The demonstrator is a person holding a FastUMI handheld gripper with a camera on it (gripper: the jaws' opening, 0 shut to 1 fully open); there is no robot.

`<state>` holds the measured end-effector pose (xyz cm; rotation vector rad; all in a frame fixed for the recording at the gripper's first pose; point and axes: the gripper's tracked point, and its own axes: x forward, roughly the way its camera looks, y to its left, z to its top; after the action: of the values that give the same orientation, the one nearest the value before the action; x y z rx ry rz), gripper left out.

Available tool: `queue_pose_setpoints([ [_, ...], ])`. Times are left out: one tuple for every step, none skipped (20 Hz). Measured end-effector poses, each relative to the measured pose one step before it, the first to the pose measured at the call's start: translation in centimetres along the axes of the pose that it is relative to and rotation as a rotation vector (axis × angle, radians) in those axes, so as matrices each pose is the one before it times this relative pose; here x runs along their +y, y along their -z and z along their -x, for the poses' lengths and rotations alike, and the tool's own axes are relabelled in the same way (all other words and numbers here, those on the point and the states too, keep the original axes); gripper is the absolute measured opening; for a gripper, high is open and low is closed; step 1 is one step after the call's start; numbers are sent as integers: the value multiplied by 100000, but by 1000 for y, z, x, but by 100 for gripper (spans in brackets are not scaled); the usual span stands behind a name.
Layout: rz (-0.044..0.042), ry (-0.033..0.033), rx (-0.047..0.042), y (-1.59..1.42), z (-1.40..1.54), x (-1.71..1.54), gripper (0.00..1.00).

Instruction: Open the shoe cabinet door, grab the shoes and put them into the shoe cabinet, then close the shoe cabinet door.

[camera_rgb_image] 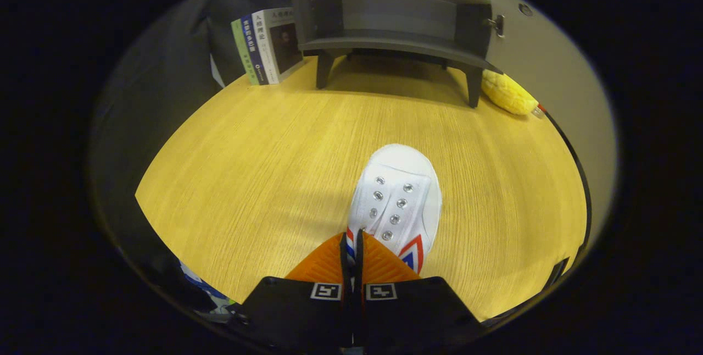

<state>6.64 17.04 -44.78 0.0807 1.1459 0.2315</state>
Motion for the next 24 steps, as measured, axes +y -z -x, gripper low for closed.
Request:
queue_pose_setpoints([
  [-2420, -334, -76, -173, 253, -295, 2],
  [-1209, -919, -578, -213, 9, -126, 1],
  [-584, -1125, 447, 42, 410, 88, 1],
  [-1538, -818, -2248, -475, 426, -118, 1],
  [-996, -168, -1782, -504, 395, -227, 1],
  [48, -586, -446, -509, 491, -280, 1],
  [-194, -727, -1412, -831, 374, -179, 1],
  [-963, -693, -2047, -936, 168, -61, 1],
  [-1725, -943, -1222, -694, 458, -40, 1],
  [-1720, -1586, -850, -786, 348, 302, 1],
  [-1165, -1116, -2646, -1160, 492, 228, 1],
  [-1047, -850, -2228, -1208, 76, 228, 1],
  [-677, -905, -799, -827, 740, 196, 1],
  [-819, -963, -1888, -1000, 277, 192, 1],
  [-650, -1120, -2490, -1342, 774, 216, 1],
  [-232, -968, -1653, -1264, 110, 361, 1],
  [-205, -799, -2181, -1433, 303, 266, 1],
  [257, -1101, -1532, -1130, 168, 410, 1],
  [-495, -1193, -2456, -1408, 259, 395, 1],
  [-173, -1242, -1827, -1175, 368, 415, 1],
  [-377, -1185, -1859, -1333, 233, 334, 1],
  [-150, -1536, -1545, -1323, 78, 539, 1],
  [-773, -1232, -2367, -1482, 49, 467, 1],
  [-574, -1181, -2147, -1434, 69, 479, 1],
])
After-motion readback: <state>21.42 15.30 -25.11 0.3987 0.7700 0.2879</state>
